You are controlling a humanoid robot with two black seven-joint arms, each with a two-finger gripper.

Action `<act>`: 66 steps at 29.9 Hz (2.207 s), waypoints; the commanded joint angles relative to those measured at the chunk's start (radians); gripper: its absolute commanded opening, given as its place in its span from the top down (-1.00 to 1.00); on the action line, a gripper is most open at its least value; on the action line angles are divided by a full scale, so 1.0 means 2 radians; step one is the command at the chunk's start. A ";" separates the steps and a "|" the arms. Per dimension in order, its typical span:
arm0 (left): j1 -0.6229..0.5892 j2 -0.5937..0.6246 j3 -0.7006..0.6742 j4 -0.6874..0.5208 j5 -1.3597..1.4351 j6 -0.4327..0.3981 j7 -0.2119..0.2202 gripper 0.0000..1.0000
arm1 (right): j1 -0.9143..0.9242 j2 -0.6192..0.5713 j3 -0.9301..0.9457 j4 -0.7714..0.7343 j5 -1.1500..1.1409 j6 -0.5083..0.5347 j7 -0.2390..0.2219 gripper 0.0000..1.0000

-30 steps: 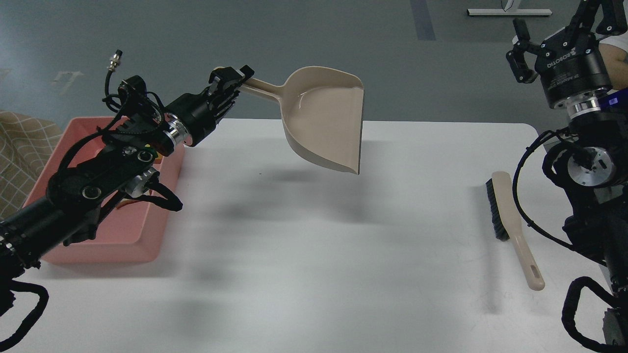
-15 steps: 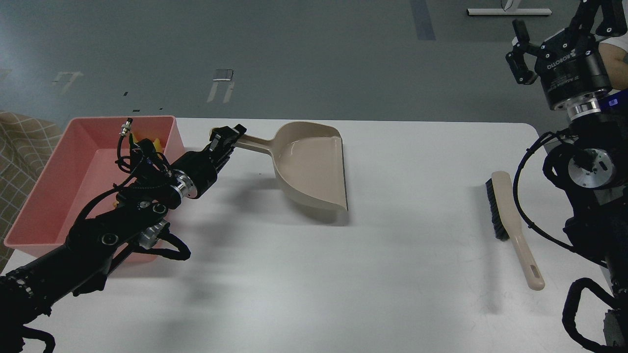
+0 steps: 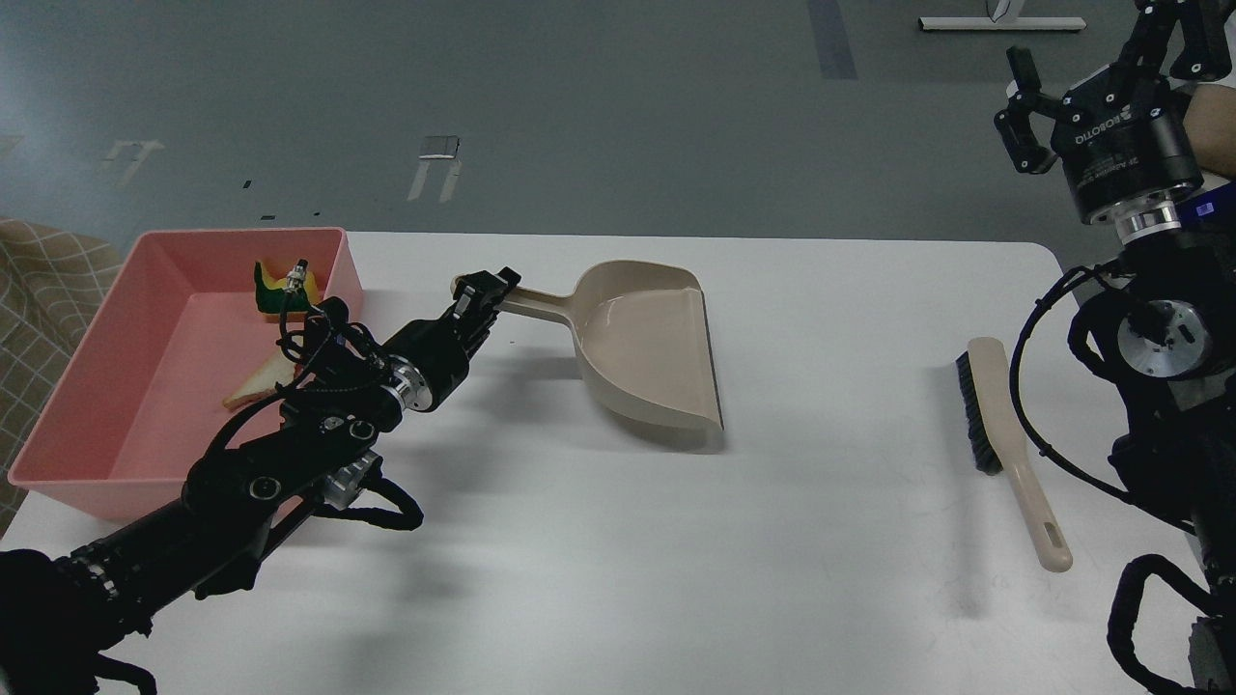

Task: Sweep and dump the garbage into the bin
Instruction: 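Lower the empty dustpan back onto the table with the left gripper, then slide the dustpan farther from the bin with the left gripper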

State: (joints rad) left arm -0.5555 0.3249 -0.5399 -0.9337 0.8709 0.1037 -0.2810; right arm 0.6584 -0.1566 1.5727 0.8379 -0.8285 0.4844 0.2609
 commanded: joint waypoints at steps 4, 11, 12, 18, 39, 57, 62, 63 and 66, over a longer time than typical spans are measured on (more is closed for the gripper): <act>0.012 -0.014 0.001 -0.013 0.003 0.015 -0.001 1.00 | -0.006 -0.004 0.001 0.001 0.001 0.000 0.000 -1.00; 0.022 -0.016 0.001 -0.019 0.005 0.022 0.000 1.00 | -0.008 -0.004 0.000 -0.001 0.001 0.000 0.000 -1.00; 0.024 -0.016 0.001 -0.020 0.005 0.025 0.000 1.00 | -0.008 -0.004 0.000 -0.001 0.001 0.000 0.000 -1.00; 0.030 -0.023 0.001 -0.022 0.005 0.036 0.000 1.00 | -0.011 -0.003 0.000 0.000 0.001 0.000 0.000 -1.00; 0.028 -0.011 -0.001 -0.029 0.003 0.035 0.000 -0.17 | -0.013 -0.004 0.001 -0.001 0.001 0.000 0.000 -1.00; 0.017 0.058 -0.001 -0.032 0.004 0.026 0.001 -0.66 | -0.032 -0.004 0.002 -0.002 0.002 0.002 0.005 -1.00; 0.015 0.061 0.000 -0.054 0.004 0.019 0.000 -0.66 | -0.032 -0.004 0.002 0.000 0.002 0.002 0.005 -1.00; 0.016 0.060 0.000 -0.059 0.005 0.018 0.000 -0.66 | -0.032 -0.004 0.002 0.000 0.002 0.002 0.005 -1.00; 0.021 0.054 0.000 -0.072 0.005 0.019 0.001 -0.66 | -0.032 -0.004 0.002 0.001 0.002 0.002 0.005 -1.00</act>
State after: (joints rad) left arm -0.5235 0.4435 -0.5409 -1.0588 0.8802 0.1406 -0.2808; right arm 0.5944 -0.1640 1.5770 0.8376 -0.8252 0.4887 0.2715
